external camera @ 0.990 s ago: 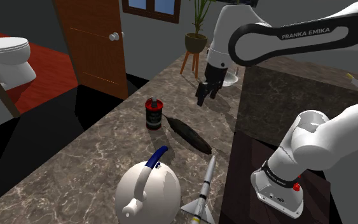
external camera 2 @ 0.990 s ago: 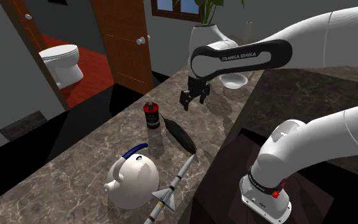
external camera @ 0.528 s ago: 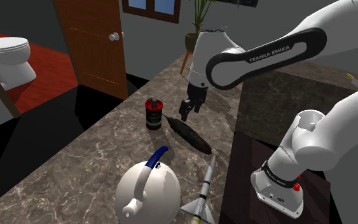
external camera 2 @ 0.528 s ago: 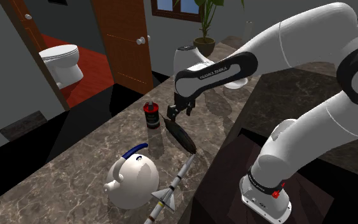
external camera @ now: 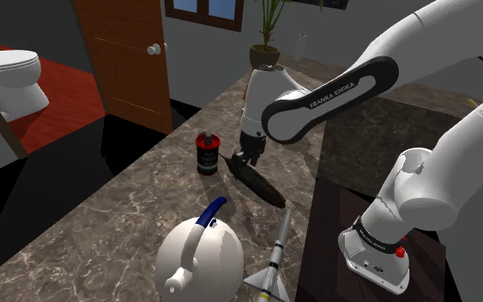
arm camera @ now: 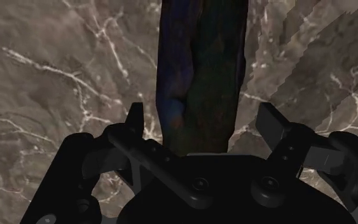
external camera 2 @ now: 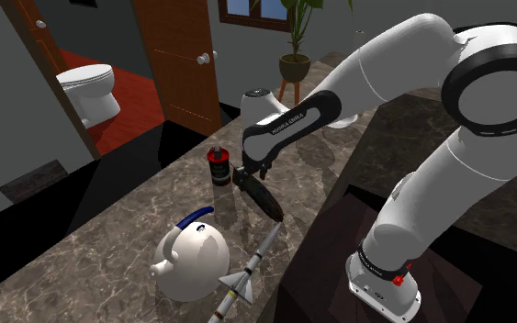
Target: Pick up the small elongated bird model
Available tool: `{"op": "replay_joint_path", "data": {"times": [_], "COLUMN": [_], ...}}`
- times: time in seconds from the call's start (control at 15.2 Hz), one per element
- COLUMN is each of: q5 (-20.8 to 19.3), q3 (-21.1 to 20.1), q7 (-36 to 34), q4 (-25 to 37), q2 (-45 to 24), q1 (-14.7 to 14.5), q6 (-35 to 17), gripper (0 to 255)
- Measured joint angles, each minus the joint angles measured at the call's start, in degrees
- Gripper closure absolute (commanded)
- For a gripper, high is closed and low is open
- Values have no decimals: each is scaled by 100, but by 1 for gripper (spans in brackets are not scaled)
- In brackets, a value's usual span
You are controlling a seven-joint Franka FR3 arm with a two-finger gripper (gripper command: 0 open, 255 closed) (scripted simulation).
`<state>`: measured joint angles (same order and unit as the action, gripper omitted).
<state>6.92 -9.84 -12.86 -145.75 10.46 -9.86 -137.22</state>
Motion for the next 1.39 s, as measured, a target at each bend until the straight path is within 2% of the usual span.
{"op": "replay_joint_path", "data": {"times": [0.2, 0.26, 0.92, 1.39], "q5": [-14, -13, -12, 6], "q3": [-8, -12, -17, 14], "q7": [3, 0, -2, 9], "q4": [-55, -71, -85, 63], "q2": [-198, -221, -241, 132], "q1": [6, 3, 0, 3], "q6": [-252, -292, -337, 191], "gripper": [0, 255, 255, 255]}}
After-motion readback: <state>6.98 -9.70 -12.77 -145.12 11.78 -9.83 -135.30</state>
